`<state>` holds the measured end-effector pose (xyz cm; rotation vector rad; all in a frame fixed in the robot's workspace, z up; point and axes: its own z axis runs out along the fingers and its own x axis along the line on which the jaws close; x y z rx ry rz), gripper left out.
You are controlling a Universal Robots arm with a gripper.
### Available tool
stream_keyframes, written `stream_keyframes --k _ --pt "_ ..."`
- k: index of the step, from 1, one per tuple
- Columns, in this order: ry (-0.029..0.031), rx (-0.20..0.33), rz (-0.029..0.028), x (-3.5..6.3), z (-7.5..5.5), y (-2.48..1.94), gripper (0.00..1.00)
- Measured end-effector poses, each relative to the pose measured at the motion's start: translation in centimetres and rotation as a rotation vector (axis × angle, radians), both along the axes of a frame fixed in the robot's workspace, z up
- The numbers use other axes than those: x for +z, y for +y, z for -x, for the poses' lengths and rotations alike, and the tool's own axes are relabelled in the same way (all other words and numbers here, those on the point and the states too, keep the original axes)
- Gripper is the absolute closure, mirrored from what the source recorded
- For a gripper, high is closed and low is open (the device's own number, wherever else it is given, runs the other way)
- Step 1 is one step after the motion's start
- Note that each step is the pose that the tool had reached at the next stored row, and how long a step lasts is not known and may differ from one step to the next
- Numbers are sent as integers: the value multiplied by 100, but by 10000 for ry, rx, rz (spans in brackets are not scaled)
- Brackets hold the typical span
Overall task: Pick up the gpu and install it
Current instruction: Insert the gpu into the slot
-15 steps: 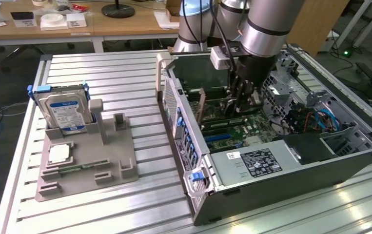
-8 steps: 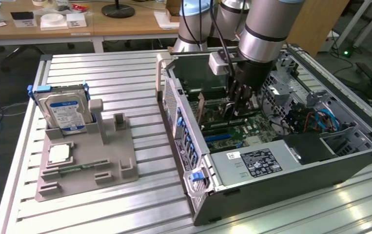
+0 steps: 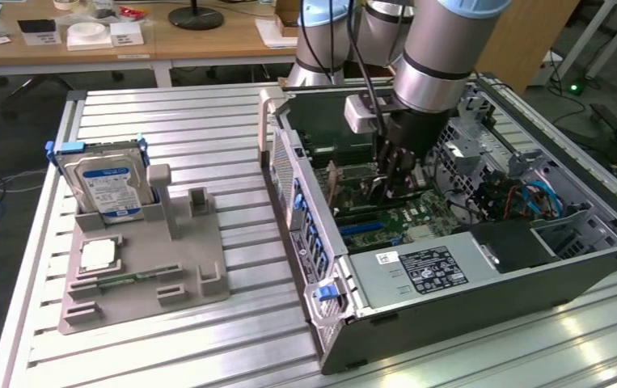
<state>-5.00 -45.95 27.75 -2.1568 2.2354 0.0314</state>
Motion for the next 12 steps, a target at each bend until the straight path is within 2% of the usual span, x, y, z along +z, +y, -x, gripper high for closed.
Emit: stream_keyframes --k 5,7,12 --pt "-2 0 -4 -35 22 -4 72" --pt "0 1 -2 -56 22 -27 72" --pt "-2 1 -3 -86 33 -28 72"
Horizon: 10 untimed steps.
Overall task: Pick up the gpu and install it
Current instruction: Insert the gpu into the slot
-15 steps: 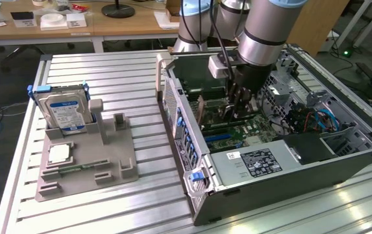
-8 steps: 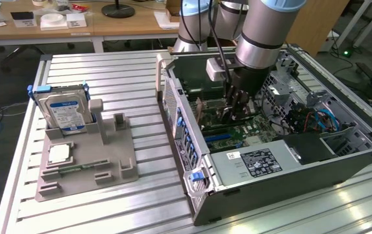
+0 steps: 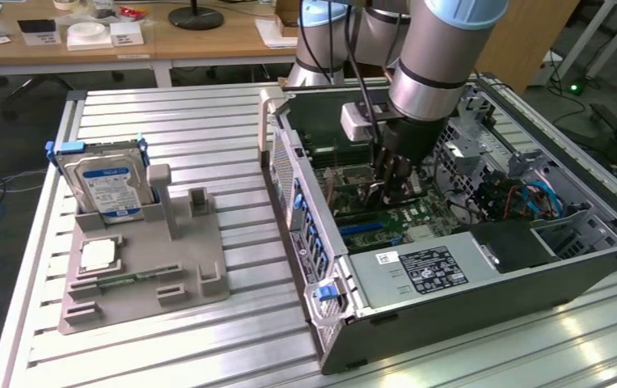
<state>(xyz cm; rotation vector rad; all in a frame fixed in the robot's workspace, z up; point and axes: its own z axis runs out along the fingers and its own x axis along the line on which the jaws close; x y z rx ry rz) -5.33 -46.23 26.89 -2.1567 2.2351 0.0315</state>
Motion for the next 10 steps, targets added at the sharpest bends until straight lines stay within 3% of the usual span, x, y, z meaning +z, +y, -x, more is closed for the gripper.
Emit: stream_keyframes --k 10 --pt "2 0 1 -129 39 -1 72"
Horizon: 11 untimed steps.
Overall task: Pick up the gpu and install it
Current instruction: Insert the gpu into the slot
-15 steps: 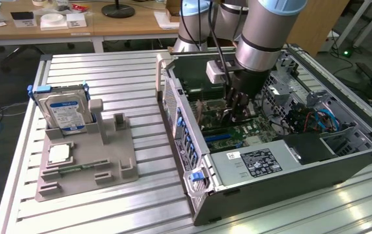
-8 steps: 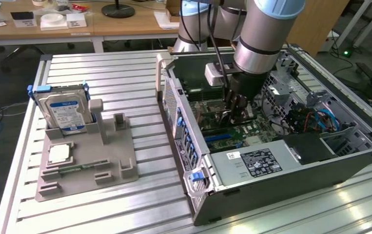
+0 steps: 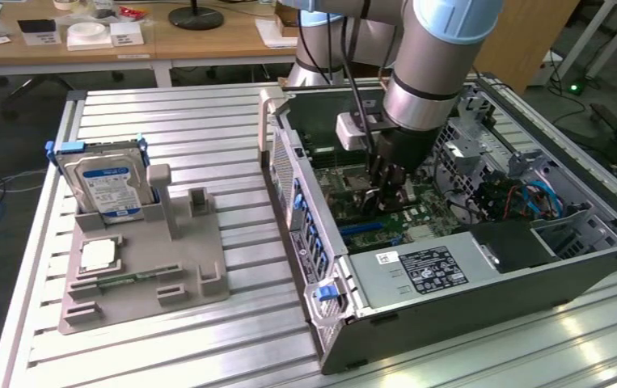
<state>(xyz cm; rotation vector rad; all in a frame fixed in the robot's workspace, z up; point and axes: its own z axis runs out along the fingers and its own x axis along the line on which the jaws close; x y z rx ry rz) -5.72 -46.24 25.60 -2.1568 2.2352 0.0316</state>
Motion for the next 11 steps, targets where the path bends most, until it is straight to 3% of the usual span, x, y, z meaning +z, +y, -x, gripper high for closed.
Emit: stream_keyframes --k 11 --pt "20 0 1 -106 37 -5 72"
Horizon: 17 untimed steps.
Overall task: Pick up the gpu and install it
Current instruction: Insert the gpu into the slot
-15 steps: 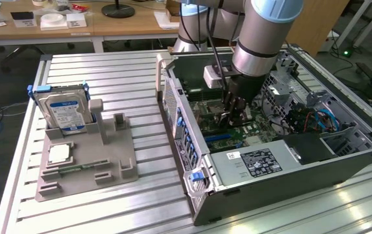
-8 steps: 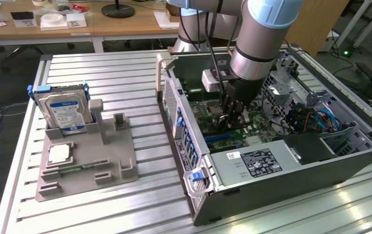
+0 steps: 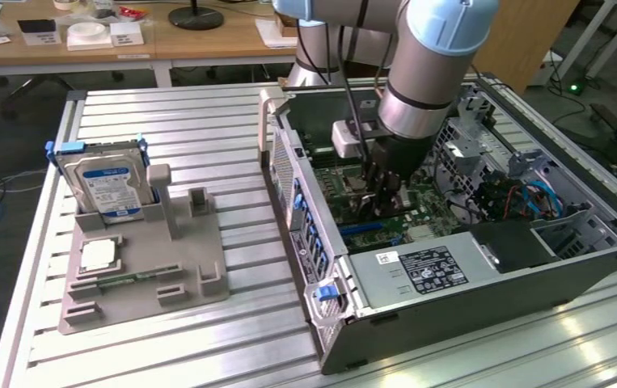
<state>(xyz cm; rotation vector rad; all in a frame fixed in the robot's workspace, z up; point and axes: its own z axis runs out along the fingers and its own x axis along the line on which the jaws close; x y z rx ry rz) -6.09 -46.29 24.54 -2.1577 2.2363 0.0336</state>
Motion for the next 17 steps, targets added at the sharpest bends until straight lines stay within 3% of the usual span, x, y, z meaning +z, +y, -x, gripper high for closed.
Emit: stream_keyframes --k 17 --pt "4 -1 -11 -104 29 0 72"
